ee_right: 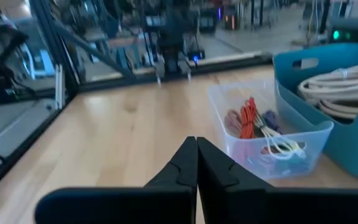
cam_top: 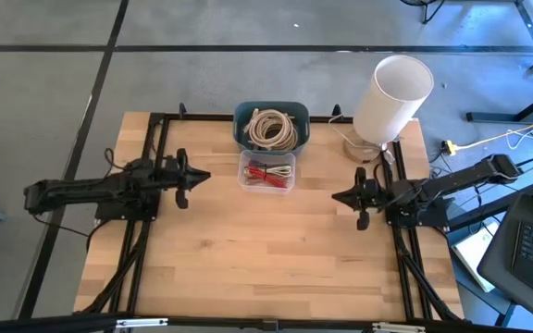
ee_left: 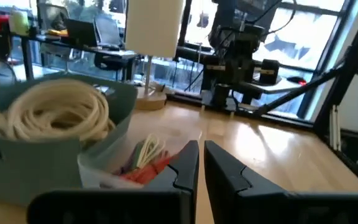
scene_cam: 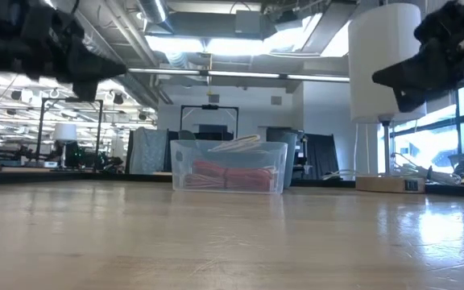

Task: Pick & Place USB Port
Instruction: Return to Home Position

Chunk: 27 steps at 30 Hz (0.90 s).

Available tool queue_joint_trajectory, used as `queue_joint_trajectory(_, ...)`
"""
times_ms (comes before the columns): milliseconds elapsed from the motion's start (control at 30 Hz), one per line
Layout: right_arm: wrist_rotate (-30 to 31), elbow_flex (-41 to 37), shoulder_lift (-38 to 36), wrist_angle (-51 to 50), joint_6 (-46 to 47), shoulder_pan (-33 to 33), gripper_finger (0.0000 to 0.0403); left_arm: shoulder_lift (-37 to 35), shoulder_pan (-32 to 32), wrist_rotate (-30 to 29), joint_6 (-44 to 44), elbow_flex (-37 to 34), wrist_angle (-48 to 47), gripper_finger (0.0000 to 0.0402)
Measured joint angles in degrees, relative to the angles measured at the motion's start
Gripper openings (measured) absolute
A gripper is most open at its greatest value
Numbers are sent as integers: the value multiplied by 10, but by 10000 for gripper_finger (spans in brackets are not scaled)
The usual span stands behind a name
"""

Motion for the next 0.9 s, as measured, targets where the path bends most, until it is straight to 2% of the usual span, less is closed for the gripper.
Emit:
queue_joint_trajectory(67, 1, -20, -6, 33, -14, 0, 0, 5, 0, -2, -19, -32, 27, 17)
queue_joint_trajectory(200, -1, -40, -18, 47, -56, 0, 0, 15, 0, -8, -26, -32, 17, 17)
queue_joint_trajectory(400, -52, -40, -18, 19, -122, 0, 0, 18, 0, 1, 16, -32, 15, 17)
queue_joint_trajectory(600, -58, -40, -15, -111, -38, 0, 0, 18, 0, 12, 7, -32, -15, 17)
queue_joint_trajectory(800, -15, -40, 5, -102, 7, -2, 12, 18, 0, 11, 5, -32, -21, 17)
queue_joint_trajectory(900, -15, -40, 5, -101, 12, -1, 23, 18, 0, 10, 5, -32, -21, 17)
